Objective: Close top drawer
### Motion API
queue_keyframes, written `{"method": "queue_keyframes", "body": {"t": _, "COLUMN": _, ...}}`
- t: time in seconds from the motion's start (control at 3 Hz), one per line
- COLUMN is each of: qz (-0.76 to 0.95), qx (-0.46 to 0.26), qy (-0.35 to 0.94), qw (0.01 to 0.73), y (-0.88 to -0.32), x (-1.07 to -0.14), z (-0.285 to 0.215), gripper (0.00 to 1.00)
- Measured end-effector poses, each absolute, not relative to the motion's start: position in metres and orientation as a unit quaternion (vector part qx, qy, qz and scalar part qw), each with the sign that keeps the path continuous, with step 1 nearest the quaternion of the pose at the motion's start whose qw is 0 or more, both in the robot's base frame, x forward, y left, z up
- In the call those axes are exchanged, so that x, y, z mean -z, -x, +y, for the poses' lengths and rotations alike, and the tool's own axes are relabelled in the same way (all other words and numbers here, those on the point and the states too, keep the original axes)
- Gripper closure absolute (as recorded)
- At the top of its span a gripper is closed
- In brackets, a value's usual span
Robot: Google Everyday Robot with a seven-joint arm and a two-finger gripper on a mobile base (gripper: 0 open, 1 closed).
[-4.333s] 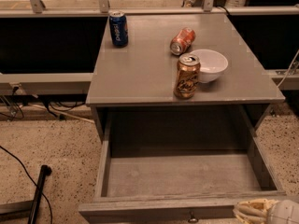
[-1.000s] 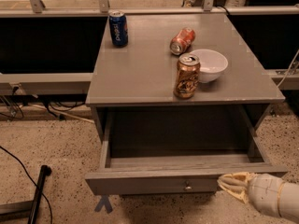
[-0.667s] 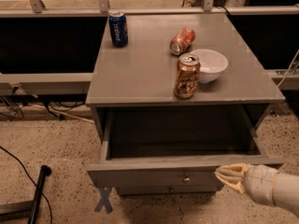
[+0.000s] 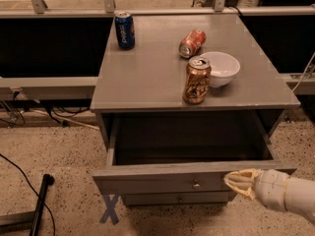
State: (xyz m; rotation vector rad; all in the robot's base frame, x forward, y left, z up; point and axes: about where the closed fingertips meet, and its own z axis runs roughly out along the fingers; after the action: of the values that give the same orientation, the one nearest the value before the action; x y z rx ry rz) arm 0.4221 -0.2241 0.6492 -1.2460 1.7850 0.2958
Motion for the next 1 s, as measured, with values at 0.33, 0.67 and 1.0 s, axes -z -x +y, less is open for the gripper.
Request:
{"method": "queue_keyframes", "body": {"t": 0.33, "qz": 0.721, "qx": -0.111, "qy": 0.507, "qw": 0.458, "y": -0.446, "x": -0.635, "z": -0.215, "gripper": 1.0}}
{"method": "queue_keyframes", "body": {"t": 0.67, "qz": 0.719, "qx": -0.097, "qy": 0.501, "qw": 0.472, "y": -0.474, "x": -0.628, "z": -0.215, "gripper": 1.0}}
{"method": "queue_keyframes", "body": {"t": 1.0, "qz": 0.712, "qx": -0.084, "qy": 0.499, "qw": 0.487, "y": -0.505, "x": -0.626, "z": -0.213, "gripper": 1.0}}
